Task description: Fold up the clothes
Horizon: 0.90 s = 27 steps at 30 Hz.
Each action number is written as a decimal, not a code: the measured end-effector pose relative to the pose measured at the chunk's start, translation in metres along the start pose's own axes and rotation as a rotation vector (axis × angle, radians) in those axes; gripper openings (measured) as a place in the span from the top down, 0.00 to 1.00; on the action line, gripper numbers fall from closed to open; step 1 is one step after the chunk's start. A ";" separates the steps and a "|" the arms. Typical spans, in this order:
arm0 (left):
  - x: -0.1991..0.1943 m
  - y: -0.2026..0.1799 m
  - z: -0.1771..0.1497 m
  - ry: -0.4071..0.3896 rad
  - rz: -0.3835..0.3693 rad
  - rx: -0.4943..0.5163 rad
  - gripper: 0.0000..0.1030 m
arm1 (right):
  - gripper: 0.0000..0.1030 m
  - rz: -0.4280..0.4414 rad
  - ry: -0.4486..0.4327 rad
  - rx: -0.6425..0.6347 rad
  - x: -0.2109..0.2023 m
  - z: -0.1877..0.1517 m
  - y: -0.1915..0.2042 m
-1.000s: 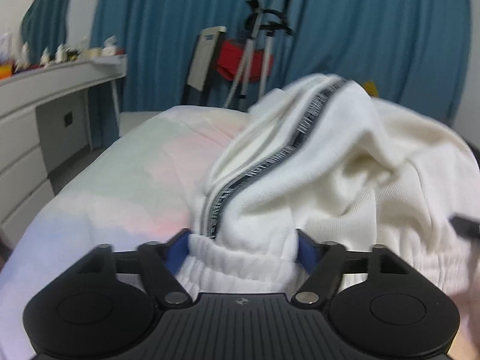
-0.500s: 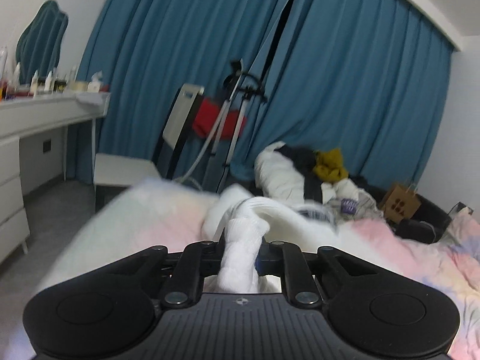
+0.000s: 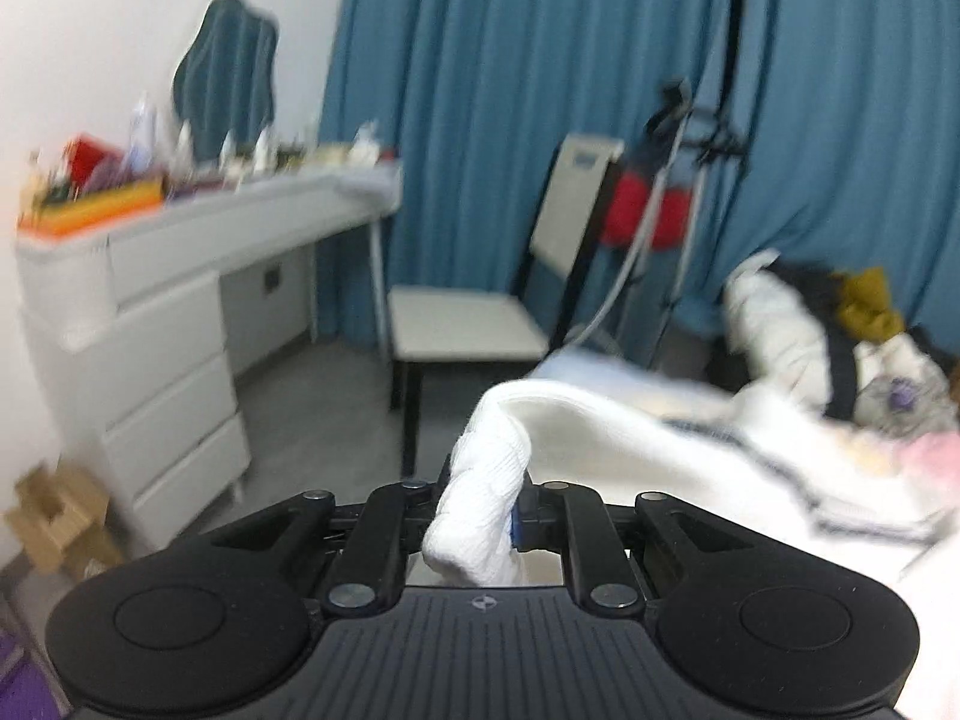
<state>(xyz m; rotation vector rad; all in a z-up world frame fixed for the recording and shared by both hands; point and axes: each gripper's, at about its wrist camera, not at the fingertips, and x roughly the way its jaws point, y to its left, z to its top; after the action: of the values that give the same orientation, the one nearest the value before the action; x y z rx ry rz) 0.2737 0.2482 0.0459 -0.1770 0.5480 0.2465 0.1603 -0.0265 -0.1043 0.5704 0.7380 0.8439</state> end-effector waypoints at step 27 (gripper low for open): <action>-0.202 -0.065 -0.112 -0.145 -0.186 0.076 0.18 | 0.15 -0.274 -0.160 -0.447 -0.168 0.004 0.034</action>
<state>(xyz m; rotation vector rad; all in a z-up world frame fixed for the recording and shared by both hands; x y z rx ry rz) 0.0697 0.1234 0.0666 -0.1338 0.3932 0.0569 0.0726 -0.1465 -0.0192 0.1294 0.4472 0.6701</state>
